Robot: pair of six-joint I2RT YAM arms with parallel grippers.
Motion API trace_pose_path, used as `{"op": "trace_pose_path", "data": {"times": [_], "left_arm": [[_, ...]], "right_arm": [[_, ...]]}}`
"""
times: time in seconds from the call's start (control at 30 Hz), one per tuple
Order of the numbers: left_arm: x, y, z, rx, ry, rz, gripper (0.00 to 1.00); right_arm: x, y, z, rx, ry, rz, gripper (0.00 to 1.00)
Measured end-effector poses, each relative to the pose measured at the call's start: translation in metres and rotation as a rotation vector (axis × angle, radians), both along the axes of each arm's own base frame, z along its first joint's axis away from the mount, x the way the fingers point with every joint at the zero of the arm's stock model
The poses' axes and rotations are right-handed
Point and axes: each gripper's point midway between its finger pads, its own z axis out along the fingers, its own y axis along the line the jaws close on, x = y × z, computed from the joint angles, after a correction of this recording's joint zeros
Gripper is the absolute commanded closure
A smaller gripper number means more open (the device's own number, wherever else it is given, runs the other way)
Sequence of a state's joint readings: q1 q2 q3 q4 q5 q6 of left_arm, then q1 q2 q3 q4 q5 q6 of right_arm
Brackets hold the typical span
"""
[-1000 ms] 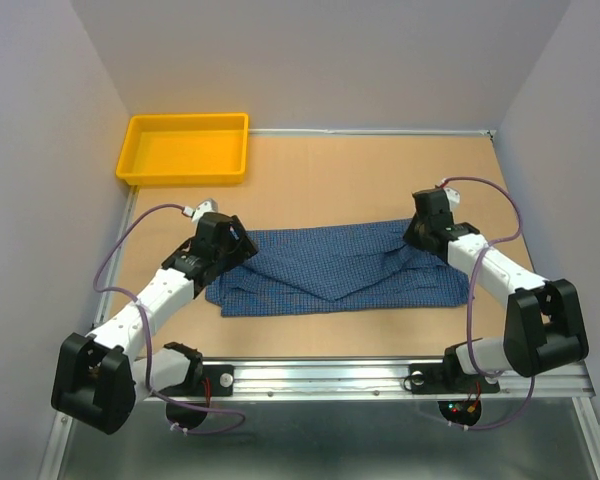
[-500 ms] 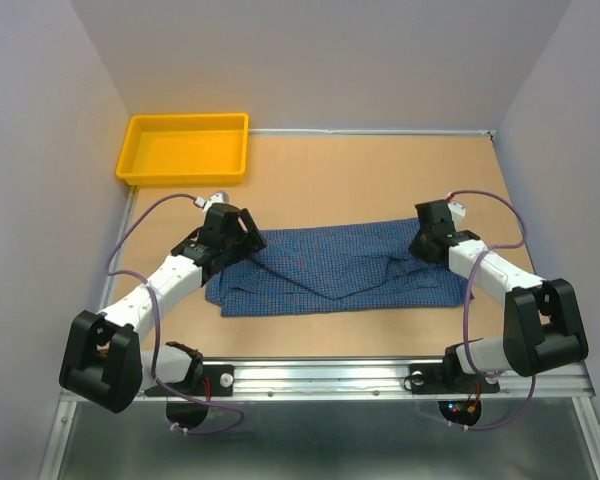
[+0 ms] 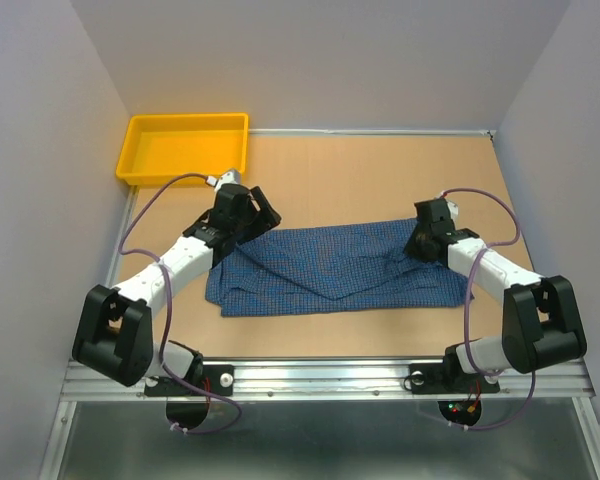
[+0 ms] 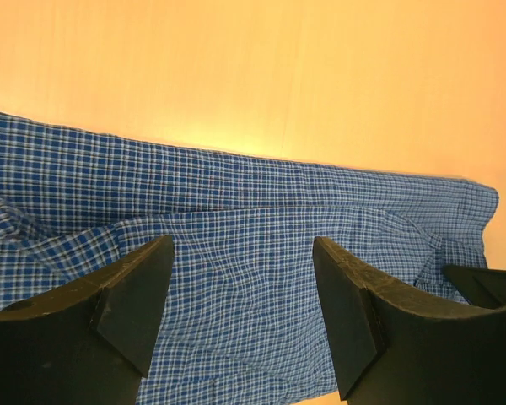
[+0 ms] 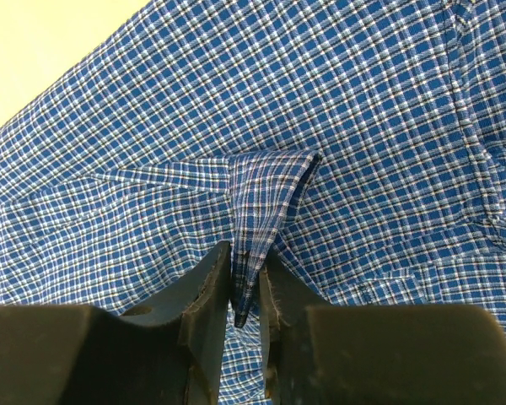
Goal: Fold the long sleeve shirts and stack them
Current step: Fold the shirt
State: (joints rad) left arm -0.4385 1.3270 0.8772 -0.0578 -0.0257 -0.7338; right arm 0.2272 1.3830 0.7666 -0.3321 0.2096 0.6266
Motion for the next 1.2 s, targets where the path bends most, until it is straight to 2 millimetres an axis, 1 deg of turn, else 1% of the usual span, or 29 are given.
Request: {"op": "trace_pose_path", "data": {"times": [0.03, 0.07, 0.1, 0.13, 0.17, 0.23, 0.27, 0.37, 0.4, 0.47, 0.53, 0.6, 0.63, 0.7, 0.73, 0.77, 0.83, 0.87, 0.9, 0.97, 1.0, 1.07, 1.13, 1.2], "left_arm": [[0.001, -0.001, -0.004, -0.004, 0.007, 0.003, 0.22], [0.002, -0.003, -0.011, -0.01, 0.018, 0.01, 0.22], [0.001, -0.003, -0.021, -0.017, 0.031, 0.019, 0.22], [-0.004, -0.001, -0.032, -0.014, 0.052, 0.025, 0.22], [-0.009, 0.001, -0.044, -0.013, 0.075, 0.037, 0.22], [-0.021, 0.01, -0.069, -0.002, 0.134, 0.066, 0.22], [-0.026, 0.015, -0.079, 0.0, 0.158, 0.082, 0.23], [-0.037, 0.031, -0.102, 0.004, 0.213, 0.144, 0.23], [-0.04, 0.038, -0.108, -0.005, 0.224, 0.173, 0.23], [-0.039, 0.042, -0.105, -0.028, 0.208, 0.2, 0.23], [-0.041, 0.046, -0.101, -0.037, 0.193, 0.216, 0.23], [-0.043, 0.05, -0.093, -0.044, 0.172, 0.228, 0.23], [-0.043, 0.051, -0.086, -0.048, 0.155, 0.23, 0.23], [-0.043, 0.051, -0.071, -0.064, 0.112, 0.228, 0.23], [-0.042, 0.051, -0.064, -0.072, 0.095, 0.226, 0.23], [-0.042, 0.05, -0.056, -0.08, 0.074, 0.22, 0.23], [-0.04, 0.045, -0.039, -0.094, 0.034, 0.199, 0.23], [-0.038, 0.04, -0.031, -0.102, 0.019, 0.182, 0.23], [-0.035, 0.033, -0.024, -0.113, 0.007, 0.162, 0.23], [-0.031, 0.019, -0.016, -0.129, -0.007, 0.123, 0.23], [-0.029, 0.011, -0.015, -0.141, -0.01, 0.099, 0.23], [-0.024, -0.004, -0.019, -0.157, 0.0, 0.063, 0.23], [-0.022, -0.013, -0.036, -0.156, 0.039, 0.043, 0.23], [-0.019, -0.016, -0.053, -0.146, 0.07, 0.048, 0.23]], "right_arm": [[0.0, 0.0, 0.0, 0.0, 0.002, 0.002, 0.75], [0.0, 0.001, -0.001, 0.002, 0.003, 0.006, 0.71], [0.0, 0.001, 0.0, 0.002, 0.002, 0.008, 0.7], [0.0, 0.001, 0.0, 0.002, 0.003, 0.013, 0.65], [-0.001, 0.002, -0.001, 0.002, 0.004, 0.015, 0.63], [-0.001, 0.002, 0.0, 0.001, 0.004, 0.027, 0.54], [-0.001, 0.003, 0.0, -0.001, 0.005, 0.038, 0.46], [-0.001, 0.005, 0.002, 0.002, 0.0, 0.063, 0.39], [-0.001, 0.006, 0.004, 0.003, -0.003, 0.078, 0.34], [0.0, 0.009, 0.01, 0.009, -0.02, 0.102, 0.29], [0.002, 0.012, 0.019, 0.016, -0.042, 0.132, 0.28], [0.004, 0.018, 0.033, 0.035, -0.08, 0.17, 0.26], [0.005, 0.02, 0.039, 0.04, -0.098, 0.18, 0.26], [0.009, 0.031, 0.06, 0.083, -0.153, 0.23, 0.24], [0.01, 0.034, 0.067, 0.095, -0.173, 0.244, 0.23], [0.011, 0.042, 0.077, 0.129, -0.199, 0.275, 0.22], [0.011, 0.054, 0.091, 0.183, -0.245, 0.324, 0.16], [0.012, 0.062, 0.099, 0.221, -0.27, 0.348, 0.0], [0.013, 0.068, 0.104, 0.25, -0.289, 0.367, 0.0], [0.018, 0.086, 0.121, 0.348, -0.358, 0.421, 0.0], [0.019, 0.093, 0.126, 0.385, -0.379, 0.442, 0.0], [0.023, 0.107, 0.131, 0.461, -0.418, 0.482, 0.0], [0.025, 0.115, 0.124, 0.509, -0.424, 0.503, 0.0], [0.025, 0.12, 0.105, 0.54, -0.397, 0.508, 0.0]]}}
